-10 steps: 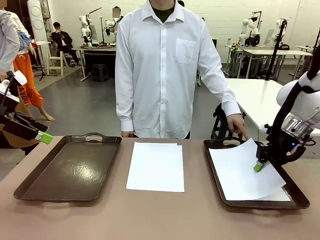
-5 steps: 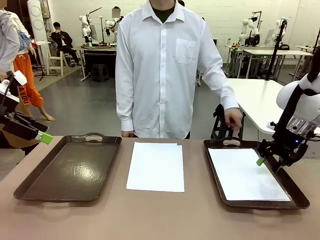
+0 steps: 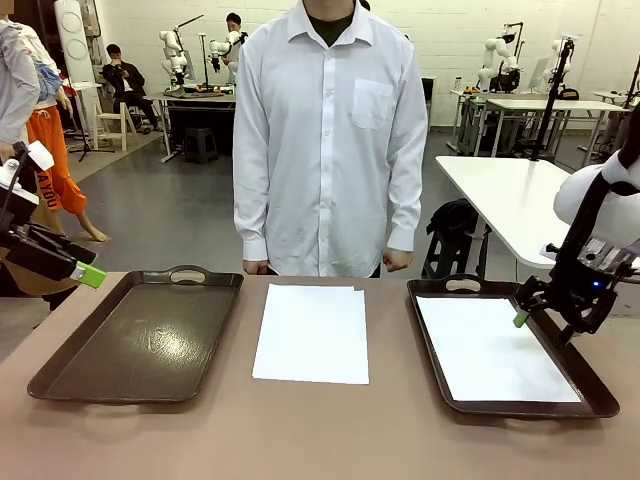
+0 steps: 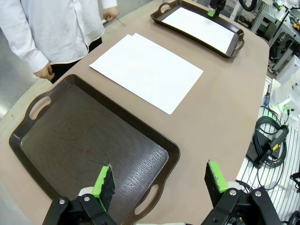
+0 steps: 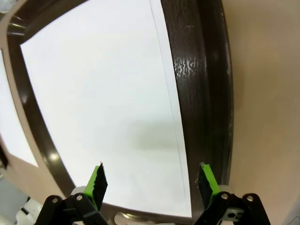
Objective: Sort the A4 documents.
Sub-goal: Place the A4 Paper in the designated Handle tray, then receive the A4 Paper.
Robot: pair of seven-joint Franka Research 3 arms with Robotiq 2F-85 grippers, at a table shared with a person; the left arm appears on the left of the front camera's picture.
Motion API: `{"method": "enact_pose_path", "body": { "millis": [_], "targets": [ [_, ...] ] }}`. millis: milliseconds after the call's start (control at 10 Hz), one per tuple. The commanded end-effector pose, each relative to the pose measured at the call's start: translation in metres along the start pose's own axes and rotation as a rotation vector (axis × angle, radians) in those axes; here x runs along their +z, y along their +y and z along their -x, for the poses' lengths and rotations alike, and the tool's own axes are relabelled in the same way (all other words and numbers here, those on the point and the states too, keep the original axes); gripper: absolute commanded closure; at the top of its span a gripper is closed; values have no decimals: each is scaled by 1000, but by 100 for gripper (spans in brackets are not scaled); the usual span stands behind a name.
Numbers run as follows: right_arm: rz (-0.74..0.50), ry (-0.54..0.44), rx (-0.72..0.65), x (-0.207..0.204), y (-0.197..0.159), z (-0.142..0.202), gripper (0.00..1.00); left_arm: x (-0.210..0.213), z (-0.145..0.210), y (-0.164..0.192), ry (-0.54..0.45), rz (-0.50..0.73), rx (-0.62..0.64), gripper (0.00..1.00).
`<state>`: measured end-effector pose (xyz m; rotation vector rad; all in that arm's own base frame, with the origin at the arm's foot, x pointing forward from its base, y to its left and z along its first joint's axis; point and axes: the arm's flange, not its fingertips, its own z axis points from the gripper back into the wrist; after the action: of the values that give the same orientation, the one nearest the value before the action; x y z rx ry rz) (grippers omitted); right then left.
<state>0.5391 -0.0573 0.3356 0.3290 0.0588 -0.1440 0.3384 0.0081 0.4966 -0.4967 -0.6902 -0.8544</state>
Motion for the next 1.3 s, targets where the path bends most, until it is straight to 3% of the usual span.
{"method": "enact_pose_path", "body": {
  "millis": [0, 1100, 1200],
  "targets": [
    [-3, 4, 11, 3, -3, -2, 0, 0, 1, 2, -17, 8, -14, 0],
    [0, -3, 1, 2, -1, -1, 0, 0, 1, 2, -17, 8, -14, 0],
    [46, -177, 99, 50, 15, 22, 0, 0, 1, 2, -17, 8, -14, 0]
  ]
}}
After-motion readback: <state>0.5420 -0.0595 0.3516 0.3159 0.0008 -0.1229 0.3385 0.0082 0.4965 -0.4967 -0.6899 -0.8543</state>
